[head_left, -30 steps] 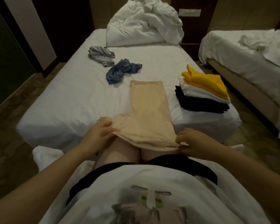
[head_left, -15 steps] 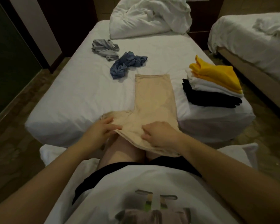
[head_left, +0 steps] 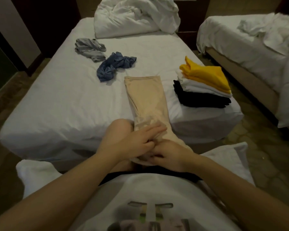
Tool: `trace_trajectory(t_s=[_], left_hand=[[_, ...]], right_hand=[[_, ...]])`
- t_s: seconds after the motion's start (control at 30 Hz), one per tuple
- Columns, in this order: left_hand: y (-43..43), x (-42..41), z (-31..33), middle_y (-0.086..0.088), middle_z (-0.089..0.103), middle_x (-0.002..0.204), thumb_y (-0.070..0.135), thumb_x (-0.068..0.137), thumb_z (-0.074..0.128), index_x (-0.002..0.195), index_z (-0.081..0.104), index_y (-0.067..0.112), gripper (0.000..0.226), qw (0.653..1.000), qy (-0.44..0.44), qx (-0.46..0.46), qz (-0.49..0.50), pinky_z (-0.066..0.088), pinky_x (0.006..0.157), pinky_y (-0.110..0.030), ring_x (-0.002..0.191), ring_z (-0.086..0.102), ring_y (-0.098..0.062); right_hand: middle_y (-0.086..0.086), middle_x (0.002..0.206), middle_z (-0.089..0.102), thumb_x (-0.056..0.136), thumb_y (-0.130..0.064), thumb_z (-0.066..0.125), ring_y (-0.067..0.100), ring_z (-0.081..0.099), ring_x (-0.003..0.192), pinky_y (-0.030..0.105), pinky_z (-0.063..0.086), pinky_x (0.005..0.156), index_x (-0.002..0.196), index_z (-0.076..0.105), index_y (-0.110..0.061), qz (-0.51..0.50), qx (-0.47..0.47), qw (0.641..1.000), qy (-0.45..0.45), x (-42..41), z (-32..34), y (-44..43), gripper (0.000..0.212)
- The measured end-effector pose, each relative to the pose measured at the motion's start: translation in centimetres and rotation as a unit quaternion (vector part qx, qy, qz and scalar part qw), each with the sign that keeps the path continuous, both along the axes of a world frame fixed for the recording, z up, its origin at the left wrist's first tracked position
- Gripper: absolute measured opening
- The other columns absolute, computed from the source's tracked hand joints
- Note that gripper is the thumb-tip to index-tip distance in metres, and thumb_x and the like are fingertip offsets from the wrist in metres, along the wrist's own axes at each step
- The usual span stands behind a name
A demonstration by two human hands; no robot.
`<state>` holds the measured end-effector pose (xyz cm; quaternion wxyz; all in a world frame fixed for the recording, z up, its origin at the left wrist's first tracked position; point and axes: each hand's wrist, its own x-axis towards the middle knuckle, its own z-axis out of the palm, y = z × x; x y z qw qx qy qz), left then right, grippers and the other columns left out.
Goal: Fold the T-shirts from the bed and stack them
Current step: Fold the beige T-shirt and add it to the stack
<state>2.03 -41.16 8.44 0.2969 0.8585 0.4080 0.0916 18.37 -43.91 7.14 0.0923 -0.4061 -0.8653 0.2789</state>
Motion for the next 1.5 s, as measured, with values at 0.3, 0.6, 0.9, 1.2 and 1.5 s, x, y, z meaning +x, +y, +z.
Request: trace_trajectory(t_s=[0.3, 0.6, 0.9, 1.2, 1.5], left_hand=[[-1.2, -1.6, -0.8, -0.003, 0.055, 0.121, 0.028, 0.095, 0.049, 0.136, 0.044, 0.017, 0.043, 0.964, -0.079, 0.035, 0.25, 0.037, 0.088, -0.016, 0.11, 0.053, -0.015], [1.2, -1.8, -4.9, -0.006, 0.065, 0.087, 0.037, 0.086, 0.06, 0.098, 0.064, 0.006, 0.033, 0.904, -0.084, -0.161, 0.387, 0.045, 0.076, -0.029, 0.086, 0.061, -0.019], [0.1, -2.0, -4.3, -0.022, 0.064, 0.112, 0.004, 0.087, 0.056, 0.121, 0.055, -0.003, 0.034, 0.68, -0.388, -0.469, 0.409, 0.051, 0.085, -0.039, 0.095, 0.063, -0.032], [-0.5, -1.3, -5.7, -0.013, 0.067, 0.104, 0.018, 0.088, 0.062, 0.123, 0.053, 0.003, 0.039, 0.687, -0.374, -0.44, 0.442, 0.055, 0.076, -0.035, 0.087, 0.065, -0.025], [-0.3, -2.9, -4.2, -0.002, 0.058, 0.086, 0.011, 0.094, 0.051, 0.104, 0.057, 0.018, 0.014, 0.765, -0.371, -0.4, 0.343, 0.044, 0.057, -0.024, 0.066, 0.055, -0.009]], right_hand=[[0.009, 0.083, 0.058, 0.09, -0.052, 0.05, 0.019, 0.055, 0.063, 0.026, 0.041, 0.052, 0.113, 0.048, -0.015, -0.475, -0.367, 0.761, 0.247, 1.6, 0.2, 9.6, 0.043], [0.009, 0.125, 0.049, 0.084, -0.031, 0.067, 0.029, 0.049, 0.116, 0.033, 0.042, 0.081, 0.137, 0.04, -0.005, -0.315, -0.26, 0.913, 0.017, -4.0, 0.6, 14.1, 0.064], [0.011, 0.134, 0.048, 0.089, -0.025, 0.06, 0.021, 0.054, 0.101, 0.024, 0.048, 0.069, 0.14, 0.04, -0.021, -0.275, -0.277, 0.908, 0.151, -4.7, -0.5, 15.5, 0.055], [0.012, 0.147, 0.037, 0.079, -0.038, 0.072, 0.03, 0.039, 0.13, 0.031, 0.036, 0.099, 0.15, 0.009, -0.018, -0.172, -0.108, 0.97, -0.132, -3.4, -0.8, 14.0, 0.097], [-0.001, 0.135, 0.051, 0.088, -0.045, 0.056, 0.02, 0.045, 0.123, 0.033, 0.036, 0.102, 0.136, 0.045, -0.031, -0.035, 0.035, 0.995, -0.09, 1.4, 0.4, 8.5, 0.052]])
